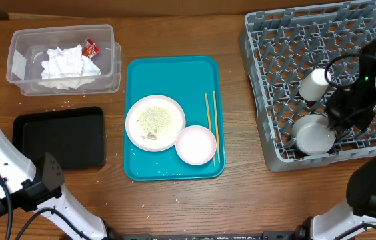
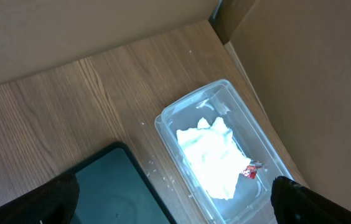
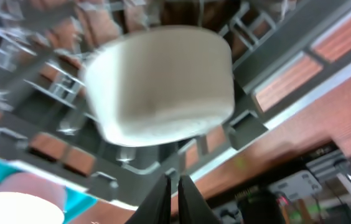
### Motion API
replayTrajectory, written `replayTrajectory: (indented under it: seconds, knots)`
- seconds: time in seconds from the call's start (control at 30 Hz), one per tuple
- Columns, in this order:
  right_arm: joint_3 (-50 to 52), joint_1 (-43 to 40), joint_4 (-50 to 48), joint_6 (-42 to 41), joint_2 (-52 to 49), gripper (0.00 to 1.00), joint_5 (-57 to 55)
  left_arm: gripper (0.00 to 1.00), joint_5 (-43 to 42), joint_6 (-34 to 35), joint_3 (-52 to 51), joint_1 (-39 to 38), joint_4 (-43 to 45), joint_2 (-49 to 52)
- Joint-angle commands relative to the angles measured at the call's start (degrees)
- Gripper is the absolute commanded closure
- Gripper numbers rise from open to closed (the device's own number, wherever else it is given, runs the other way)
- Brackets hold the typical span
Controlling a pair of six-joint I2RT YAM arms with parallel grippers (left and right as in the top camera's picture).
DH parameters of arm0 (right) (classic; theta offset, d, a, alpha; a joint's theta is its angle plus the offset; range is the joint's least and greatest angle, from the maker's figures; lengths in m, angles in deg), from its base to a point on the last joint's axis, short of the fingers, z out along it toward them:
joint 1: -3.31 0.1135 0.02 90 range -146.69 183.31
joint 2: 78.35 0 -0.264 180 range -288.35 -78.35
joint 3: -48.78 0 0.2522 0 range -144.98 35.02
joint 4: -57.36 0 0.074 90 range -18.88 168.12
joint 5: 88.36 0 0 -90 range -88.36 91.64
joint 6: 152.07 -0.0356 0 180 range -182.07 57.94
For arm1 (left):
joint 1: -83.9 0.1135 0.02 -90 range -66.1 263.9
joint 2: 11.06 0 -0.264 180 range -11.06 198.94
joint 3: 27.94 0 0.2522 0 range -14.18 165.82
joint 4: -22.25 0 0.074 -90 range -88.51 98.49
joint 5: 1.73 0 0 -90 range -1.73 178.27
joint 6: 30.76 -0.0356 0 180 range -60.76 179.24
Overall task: Sort waste into correct bins and load items into the dishwasher
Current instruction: 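Lower the grey bowl into the rack and adjust it with the right gripper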
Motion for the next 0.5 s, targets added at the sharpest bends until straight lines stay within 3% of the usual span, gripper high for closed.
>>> replayTrajectory:
  seconds: [0.0, 0.47]
  knots:
    - [4.13, 0.31, -1.55, 0.44, 1.38, 0.92, -1.03, 0.0, 0.0, 0.5, 0.13, -0.39, 0.09, 0.52]
    - [5.66, 0.31, -8.46, -2.34, 1.31, 0.92, -1.05, 0.0, 0.0, 0.5, 0.13, -0.39, 0.09, 0.52]
